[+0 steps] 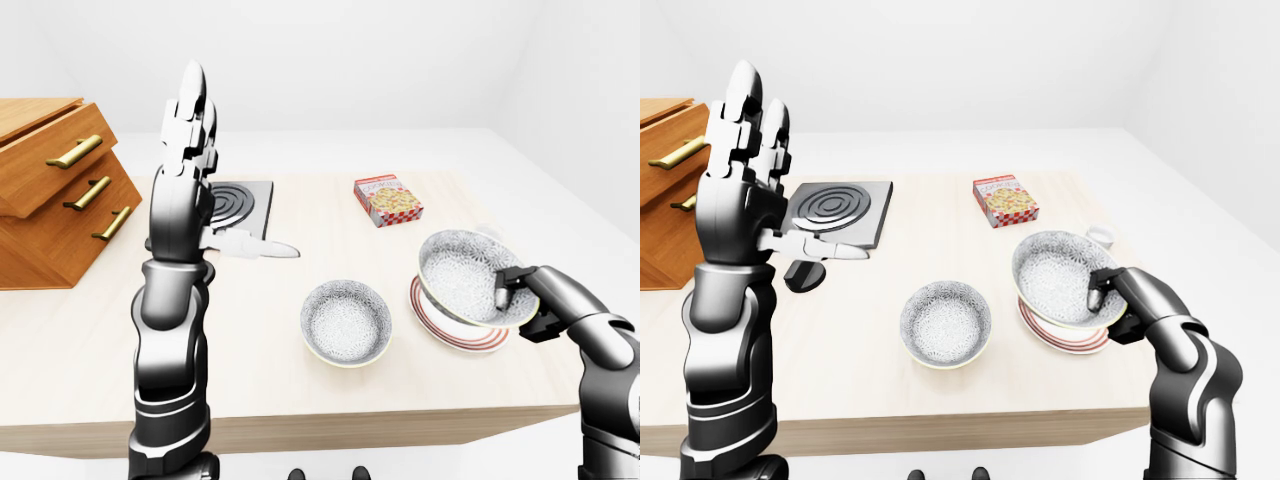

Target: Pick the akita bowl from table center and place it on the plate.

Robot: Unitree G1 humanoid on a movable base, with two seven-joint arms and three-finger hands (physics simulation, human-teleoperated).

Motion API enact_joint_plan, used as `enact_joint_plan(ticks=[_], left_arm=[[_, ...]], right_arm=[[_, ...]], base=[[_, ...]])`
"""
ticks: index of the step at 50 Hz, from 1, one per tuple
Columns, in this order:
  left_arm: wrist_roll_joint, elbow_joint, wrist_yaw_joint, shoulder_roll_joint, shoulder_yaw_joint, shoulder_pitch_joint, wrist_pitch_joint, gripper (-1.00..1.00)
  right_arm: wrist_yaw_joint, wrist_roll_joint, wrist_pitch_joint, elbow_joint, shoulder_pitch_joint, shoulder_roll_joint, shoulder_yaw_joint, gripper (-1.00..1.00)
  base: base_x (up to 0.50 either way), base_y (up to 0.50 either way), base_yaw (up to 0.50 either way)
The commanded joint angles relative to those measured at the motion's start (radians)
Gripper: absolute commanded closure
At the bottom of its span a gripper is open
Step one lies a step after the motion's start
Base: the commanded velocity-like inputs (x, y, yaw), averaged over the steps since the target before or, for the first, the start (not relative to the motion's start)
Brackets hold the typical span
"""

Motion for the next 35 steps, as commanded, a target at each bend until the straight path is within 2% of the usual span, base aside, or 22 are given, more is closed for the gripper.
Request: enact_joint_plan(ticks=[1, 8, 35], left_arm=[[0.007, -0.014, -0.003, -0.007, -0.004, 0.012, 0.000, -1.00], [0.009, -0.018, -0.006, -0.010, -0.005, 0.019, 0.000, -1.00], [0.018, 0.003, -0.013, -0.016, -0.008, 0.043, 0.000, -1.00]], right_arm=[[0.000, 0.221, 0.000, 0.081, -0.041, -0.021, 0.023, 1.00], [0.000, 0.218, 0.000, 0.140, -0.079, -0.043, 0.049, 1.00], [-0.166, 0.144, 0.000, 0.279, -0.115, -0.100, 0.062, 1.00]], base=[[0.00, 0.00, 0.00], [0.00, 0.00, 0.00], [0.00, 0.00, 0.00]])
